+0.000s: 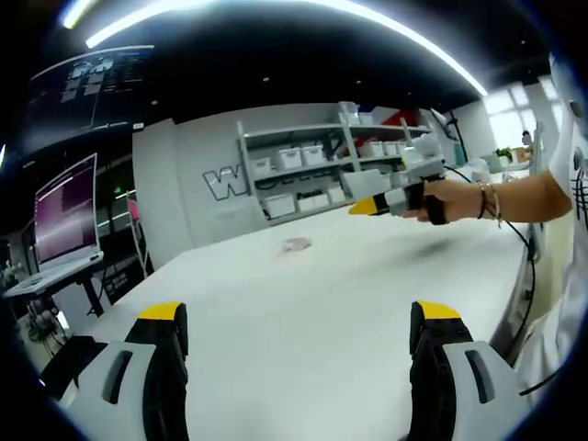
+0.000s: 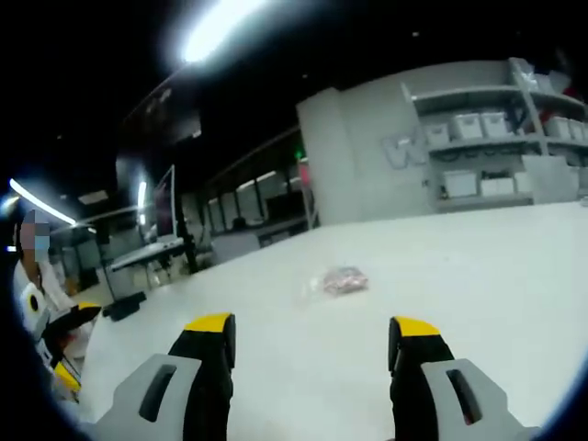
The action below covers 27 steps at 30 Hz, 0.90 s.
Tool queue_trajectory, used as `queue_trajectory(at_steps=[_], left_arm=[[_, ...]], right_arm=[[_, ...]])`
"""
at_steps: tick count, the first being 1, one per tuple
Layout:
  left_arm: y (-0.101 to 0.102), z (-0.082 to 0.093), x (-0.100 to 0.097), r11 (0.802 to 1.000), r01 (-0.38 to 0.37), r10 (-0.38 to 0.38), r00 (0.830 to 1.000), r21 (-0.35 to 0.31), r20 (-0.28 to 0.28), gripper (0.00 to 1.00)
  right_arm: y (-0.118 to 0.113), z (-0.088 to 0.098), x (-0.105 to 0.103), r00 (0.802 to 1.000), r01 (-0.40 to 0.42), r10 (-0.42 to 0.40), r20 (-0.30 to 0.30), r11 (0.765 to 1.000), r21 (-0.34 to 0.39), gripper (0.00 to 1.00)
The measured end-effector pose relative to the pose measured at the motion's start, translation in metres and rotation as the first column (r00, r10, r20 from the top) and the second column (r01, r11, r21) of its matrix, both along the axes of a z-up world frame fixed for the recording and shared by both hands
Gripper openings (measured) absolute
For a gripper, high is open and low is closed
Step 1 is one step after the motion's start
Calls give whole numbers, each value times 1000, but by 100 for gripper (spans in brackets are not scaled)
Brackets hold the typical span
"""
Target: Open the resealable bag by pulling the two sides of the seal apart until the entire bag opening is separated and visibly accessible.
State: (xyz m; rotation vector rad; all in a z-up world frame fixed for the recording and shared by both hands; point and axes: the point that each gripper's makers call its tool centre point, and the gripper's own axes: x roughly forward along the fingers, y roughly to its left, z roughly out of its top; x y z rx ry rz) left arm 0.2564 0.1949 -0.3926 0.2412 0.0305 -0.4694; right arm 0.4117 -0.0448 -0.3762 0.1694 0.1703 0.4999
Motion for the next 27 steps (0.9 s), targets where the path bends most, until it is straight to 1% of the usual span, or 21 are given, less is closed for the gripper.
queue_trajectory(at_steps=[7, 14, 20, 27], left_arm=[[-1, 1, -2, 1000, 4, -4, 1000, 0, 2, 100], [-3, 0, -5, 1000, 9, -9, 1000, 0, 0, 100], [-3, 2, -6, 1000, 8, -8, 1000, 0, 4, 100], [-7, 1, -8, 1000, 19, -19, 1000, 6, 2, 100]], right_arm=[[-4, 2, -14, 1000, 3, -3, 16, 1000, 3, 67], [-9, 1, -25, 1000, 6, -7, 15, 1000, 20, 67], [-15, 3, -36, 999, 14, -15, 28, 1000, 18, 67], [-20, 1, -48, 999, 22, -23, 27, 999, 28, 67]])
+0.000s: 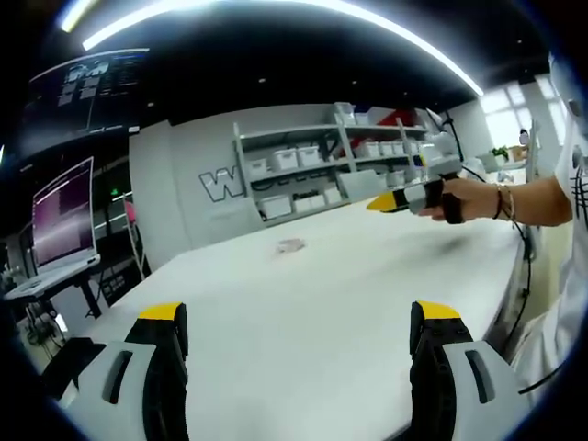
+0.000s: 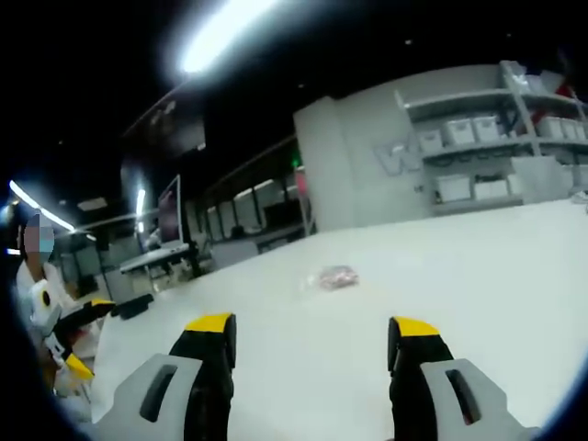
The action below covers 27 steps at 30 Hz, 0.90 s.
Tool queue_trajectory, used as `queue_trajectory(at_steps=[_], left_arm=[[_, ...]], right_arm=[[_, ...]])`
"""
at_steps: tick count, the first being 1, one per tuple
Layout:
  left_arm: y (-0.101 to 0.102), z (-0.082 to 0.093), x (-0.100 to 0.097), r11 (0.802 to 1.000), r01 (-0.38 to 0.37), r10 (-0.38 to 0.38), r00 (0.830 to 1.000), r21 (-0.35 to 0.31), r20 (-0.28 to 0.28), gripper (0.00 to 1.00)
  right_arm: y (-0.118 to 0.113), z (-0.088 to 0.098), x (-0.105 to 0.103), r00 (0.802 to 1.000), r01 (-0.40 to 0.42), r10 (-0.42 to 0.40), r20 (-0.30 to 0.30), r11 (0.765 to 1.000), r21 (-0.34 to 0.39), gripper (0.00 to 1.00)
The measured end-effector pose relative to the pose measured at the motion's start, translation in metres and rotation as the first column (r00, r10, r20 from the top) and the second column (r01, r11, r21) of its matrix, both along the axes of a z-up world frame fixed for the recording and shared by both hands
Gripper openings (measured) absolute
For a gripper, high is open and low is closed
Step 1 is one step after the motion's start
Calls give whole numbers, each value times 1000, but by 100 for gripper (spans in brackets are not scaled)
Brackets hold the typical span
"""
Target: Open the resealable bag by pulling the two sides of the seal apart until the entire bag opening is separated and visibly accessible.
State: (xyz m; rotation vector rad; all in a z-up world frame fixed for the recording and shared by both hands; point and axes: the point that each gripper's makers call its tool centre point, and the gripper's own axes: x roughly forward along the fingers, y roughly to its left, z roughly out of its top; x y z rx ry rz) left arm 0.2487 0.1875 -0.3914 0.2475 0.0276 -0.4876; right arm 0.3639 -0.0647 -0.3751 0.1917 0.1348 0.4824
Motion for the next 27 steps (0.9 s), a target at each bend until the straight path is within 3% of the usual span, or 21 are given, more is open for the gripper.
queue_trajectory(at_steps=[23, 27], left_arm=[[-3, 4, -3, 1000, 4, -4, 1000, 12, 10, 100], [-5, 1, -4, 1000, 10, -10, 1000, 2, 2, 100]], right_arm=[[-12, 13, -46, 998, 10, -12, 54, 1000, 29, 66], [-15, 13, -45, 998, 12, -14, 60, 999, 34, 66]])
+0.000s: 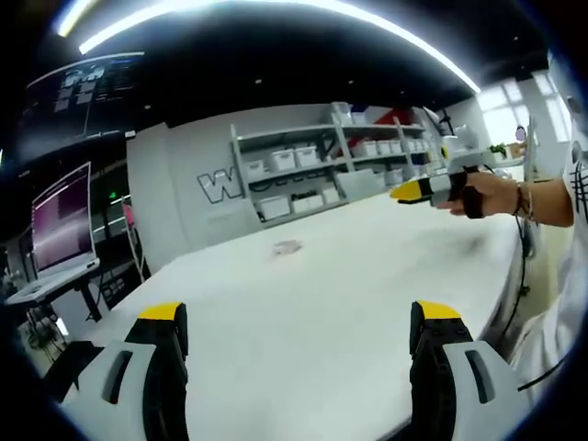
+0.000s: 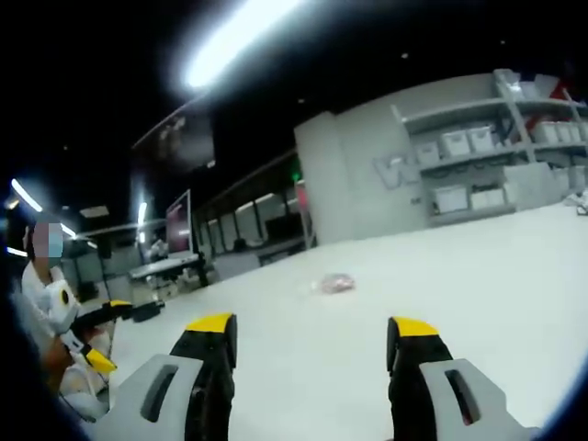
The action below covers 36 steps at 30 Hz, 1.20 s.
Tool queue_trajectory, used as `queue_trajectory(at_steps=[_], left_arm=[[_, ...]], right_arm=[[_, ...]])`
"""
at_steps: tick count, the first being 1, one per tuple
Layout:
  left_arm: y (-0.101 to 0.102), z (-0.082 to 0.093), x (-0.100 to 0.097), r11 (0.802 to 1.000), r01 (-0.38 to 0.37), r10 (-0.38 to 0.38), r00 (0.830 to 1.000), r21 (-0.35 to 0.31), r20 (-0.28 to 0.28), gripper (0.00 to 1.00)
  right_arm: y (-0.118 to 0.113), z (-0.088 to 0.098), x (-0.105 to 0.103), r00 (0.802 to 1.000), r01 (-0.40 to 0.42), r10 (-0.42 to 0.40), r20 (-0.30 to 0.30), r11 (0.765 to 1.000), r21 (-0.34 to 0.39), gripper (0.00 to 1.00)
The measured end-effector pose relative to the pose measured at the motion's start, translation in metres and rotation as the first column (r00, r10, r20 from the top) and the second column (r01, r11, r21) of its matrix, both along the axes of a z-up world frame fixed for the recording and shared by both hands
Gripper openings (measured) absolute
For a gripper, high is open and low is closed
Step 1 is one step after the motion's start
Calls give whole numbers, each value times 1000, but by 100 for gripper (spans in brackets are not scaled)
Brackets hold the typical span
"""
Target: Open the resealable bag by pulling the two sides of the seal apart until the entire bag opening is separated and visibly accessible.
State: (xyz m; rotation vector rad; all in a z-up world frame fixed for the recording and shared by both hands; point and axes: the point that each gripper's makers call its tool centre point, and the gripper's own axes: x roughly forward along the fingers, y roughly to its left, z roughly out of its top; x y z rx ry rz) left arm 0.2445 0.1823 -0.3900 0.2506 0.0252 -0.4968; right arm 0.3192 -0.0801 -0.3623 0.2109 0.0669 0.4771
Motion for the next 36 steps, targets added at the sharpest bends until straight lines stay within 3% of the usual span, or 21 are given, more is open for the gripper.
queue_trajectory(at_steps=[36], left_arm=[[5, -11, -9, 1000, 0, 0, 1000, 7, -3, 100]], right_arm=[[-40, -9, -52, 996, 59, -60, 66, 998, 14, 65]])
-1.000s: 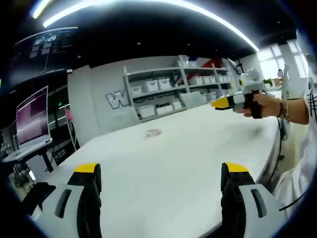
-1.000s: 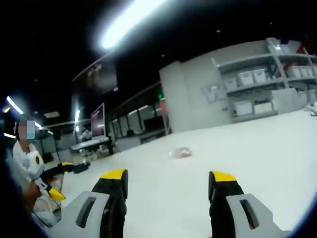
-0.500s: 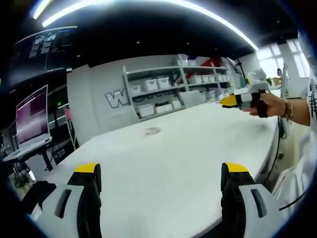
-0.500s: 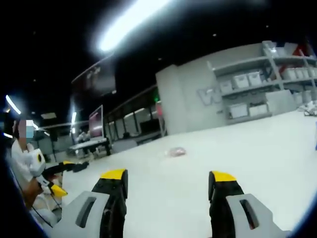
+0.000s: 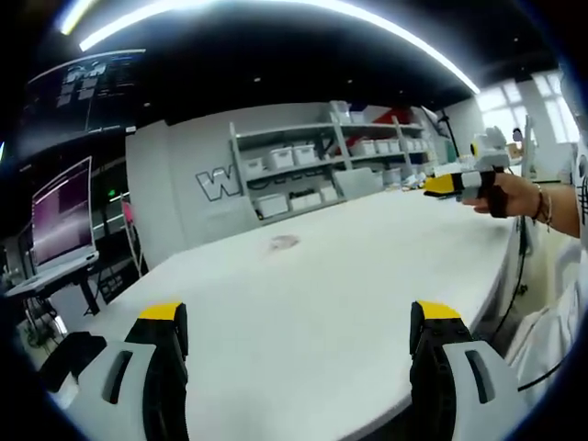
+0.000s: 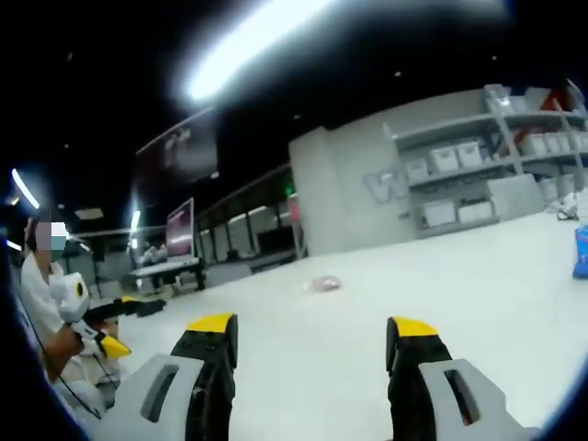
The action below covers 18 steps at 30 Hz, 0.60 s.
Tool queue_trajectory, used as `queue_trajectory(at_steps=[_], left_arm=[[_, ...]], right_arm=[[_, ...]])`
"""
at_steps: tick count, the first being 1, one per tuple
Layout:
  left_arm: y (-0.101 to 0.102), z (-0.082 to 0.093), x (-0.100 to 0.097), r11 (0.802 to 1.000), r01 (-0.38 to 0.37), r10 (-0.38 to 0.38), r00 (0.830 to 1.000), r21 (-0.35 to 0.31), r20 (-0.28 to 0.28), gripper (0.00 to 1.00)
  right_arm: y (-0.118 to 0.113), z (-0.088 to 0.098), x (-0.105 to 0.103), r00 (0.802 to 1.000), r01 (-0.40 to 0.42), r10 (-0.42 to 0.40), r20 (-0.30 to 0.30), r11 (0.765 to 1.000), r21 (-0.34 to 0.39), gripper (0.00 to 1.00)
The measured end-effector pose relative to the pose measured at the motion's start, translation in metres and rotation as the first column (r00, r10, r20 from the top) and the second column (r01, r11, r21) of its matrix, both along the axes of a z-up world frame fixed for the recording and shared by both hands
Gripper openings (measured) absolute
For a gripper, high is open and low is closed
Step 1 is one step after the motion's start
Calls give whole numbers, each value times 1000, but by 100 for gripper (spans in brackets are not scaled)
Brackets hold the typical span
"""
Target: Open the resealable bag by pulling the two sides of the seal apart until the entire bag opening is separated and visibly accessible.
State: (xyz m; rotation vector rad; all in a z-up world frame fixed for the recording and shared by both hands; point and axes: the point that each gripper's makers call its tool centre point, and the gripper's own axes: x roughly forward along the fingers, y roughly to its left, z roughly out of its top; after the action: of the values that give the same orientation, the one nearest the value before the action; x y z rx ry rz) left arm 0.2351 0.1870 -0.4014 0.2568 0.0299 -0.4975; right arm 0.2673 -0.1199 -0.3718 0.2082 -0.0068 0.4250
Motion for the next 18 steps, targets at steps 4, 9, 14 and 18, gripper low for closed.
queue_trajectory(at_steps=[4, 9, 14, 18], left_arm=[[2, 1, -2, 1000, -9, 9, 1000, -1, 11, 100], [2, -3, -4, 1000, -6, 6, 1000, -9, 5, 100], [-2, -7, -6, 1000, 9, -9, 1000, -7, -5, 100], [-2, -5, -8, 1000, 5, -5, 1000, -14, 8, 100]], right_arm=[[-3, 2, -8, 1000, 2, -2, 19, 1000, -1, 65], [0, 3, -20, 999, -12, 12, 38, 1000, -17, 65], [4, 7, -29, 998, -23, 23, 57, 1000, -14, 65], [3, 8, -34, 997, -22, 23, 74, 1000, -5, 65]])
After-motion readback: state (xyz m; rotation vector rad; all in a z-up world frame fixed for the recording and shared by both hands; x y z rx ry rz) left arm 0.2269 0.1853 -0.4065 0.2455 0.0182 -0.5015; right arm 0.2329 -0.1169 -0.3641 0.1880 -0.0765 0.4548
